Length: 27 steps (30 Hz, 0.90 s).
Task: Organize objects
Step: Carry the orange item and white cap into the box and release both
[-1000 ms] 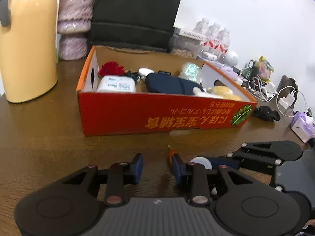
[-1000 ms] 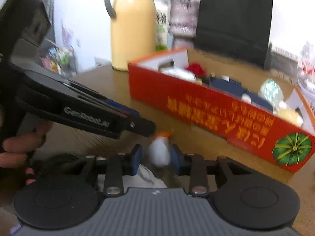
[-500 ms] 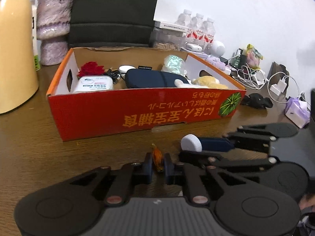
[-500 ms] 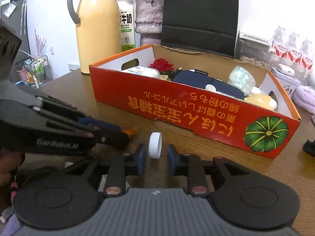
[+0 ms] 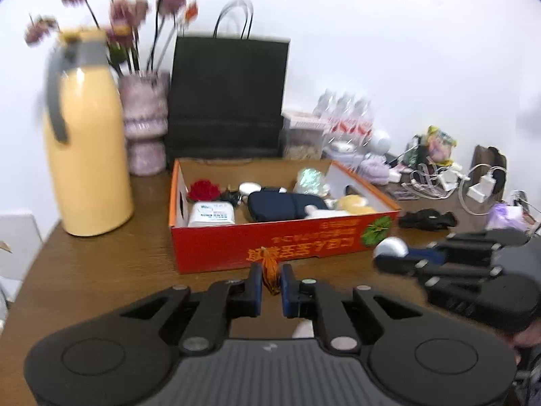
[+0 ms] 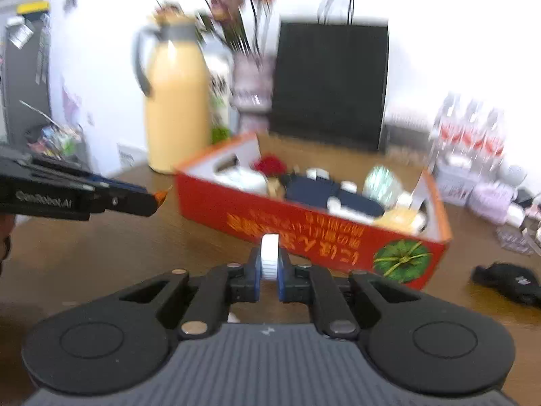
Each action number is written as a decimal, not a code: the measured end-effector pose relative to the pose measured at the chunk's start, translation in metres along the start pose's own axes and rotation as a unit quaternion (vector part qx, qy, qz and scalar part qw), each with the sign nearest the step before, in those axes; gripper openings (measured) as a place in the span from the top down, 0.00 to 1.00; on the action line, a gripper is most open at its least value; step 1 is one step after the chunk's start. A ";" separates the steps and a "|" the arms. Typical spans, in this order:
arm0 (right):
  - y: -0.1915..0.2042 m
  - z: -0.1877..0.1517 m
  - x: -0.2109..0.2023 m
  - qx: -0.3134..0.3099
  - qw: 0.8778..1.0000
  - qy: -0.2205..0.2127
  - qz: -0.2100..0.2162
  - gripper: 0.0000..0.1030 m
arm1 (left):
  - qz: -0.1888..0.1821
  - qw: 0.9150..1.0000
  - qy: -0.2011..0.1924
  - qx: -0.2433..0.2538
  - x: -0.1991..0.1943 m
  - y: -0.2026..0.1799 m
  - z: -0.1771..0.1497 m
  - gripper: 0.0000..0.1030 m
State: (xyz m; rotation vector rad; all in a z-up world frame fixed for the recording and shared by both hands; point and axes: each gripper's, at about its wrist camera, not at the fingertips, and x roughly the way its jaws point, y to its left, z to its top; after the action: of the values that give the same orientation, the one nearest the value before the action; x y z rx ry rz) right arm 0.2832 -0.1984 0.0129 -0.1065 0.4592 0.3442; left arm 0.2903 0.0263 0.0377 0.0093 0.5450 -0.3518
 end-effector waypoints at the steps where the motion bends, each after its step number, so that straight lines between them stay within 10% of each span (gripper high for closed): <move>1: 0.003 -0.003 -0.019 0.006 1.000 -0.009 0.000 0.91 | -0.002 1.000 -0.006 -0.001 -0.019 -0.006 -0.006 0.90; 14: 0.027 -0.050 -0.164 0.045 0.998 -0.028 -0.022 0.91 | -0.009 1.000 -0.017 -0.022 -0.131 -0.037 -0.050 0.90; 27: -0.013 0.032 -0.060 0.000 0.999 -0.030 0.021 0.91 | -0.008 1.000 0.017 0.025 -0.001 -0.015 0.042 0.90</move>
State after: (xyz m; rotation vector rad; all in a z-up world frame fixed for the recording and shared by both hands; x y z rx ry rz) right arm 0.2509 -0.2231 0.0683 -0.0865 0.4026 0.3879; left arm 0.3052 0.0080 0.0753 0.0591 0.5698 -0.3818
